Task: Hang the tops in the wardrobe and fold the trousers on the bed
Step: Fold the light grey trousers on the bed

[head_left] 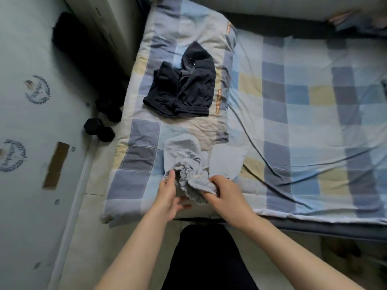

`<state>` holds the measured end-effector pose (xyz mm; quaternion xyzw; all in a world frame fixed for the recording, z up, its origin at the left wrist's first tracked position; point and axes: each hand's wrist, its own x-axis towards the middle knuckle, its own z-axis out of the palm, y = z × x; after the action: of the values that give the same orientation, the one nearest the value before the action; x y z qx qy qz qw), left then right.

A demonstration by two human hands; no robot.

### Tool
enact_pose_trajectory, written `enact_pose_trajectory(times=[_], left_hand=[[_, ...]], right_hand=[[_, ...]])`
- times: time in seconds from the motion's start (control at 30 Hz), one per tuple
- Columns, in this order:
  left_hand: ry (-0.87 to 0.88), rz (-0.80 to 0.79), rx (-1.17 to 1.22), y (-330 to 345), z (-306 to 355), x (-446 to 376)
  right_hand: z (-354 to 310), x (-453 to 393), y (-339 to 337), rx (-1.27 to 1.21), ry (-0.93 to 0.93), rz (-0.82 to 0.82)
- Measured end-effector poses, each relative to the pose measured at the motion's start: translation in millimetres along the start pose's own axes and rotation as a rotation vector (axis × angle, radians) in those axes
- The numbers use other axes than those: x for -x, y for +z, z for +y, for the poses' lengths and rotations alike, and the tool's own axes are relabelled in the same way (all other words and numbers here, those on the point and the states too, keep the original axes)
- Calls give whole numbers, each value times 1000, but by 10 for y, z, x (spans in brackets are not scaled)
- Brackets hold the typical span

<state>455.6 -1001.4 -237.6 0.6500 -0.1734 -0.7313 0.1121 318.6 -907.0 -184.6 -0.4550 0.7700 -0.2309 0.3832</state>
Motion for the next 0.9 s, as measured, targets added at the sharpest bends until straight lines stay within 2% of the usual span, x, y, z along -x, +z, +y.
enact_pose_trajectory(times=[0.1,0.23,0.3,0.37,0.47,0.53,0.63,0.7,0.8,0.9], left_hand=[[19,-86,30,136,-18,228],[236,-76,-240,188,75,414],[321,-171,-362,170,218,533],[394,-283,-496,173,391,699],[399,-487,-582,213,656,958],[397,-622,-675,265,830,1118],[417,-905,-858,379,1091,1336],[434,-1023,-1007,451,1249,1451],[482,-1088,-1205,558,1464,1602],[496,-1115,-1341,681,1590,1733]], right_hand=[[-171,271,63,-33,-61,-22],[-303,478,-38,17,-99,-165],[-338,522,-202,-3,-101,-172],[-321,518,-416,34,-102,-41],[-233,437,-766,121,-91,178],[-222,378,-959,246,-156,204],[-321,350,-1206,357,-329,107],[-365,369,-1347,366,-393,-8],[-337,478,-1550,275,-324,-210],[-293,666,-1646,142,-304,-340]])
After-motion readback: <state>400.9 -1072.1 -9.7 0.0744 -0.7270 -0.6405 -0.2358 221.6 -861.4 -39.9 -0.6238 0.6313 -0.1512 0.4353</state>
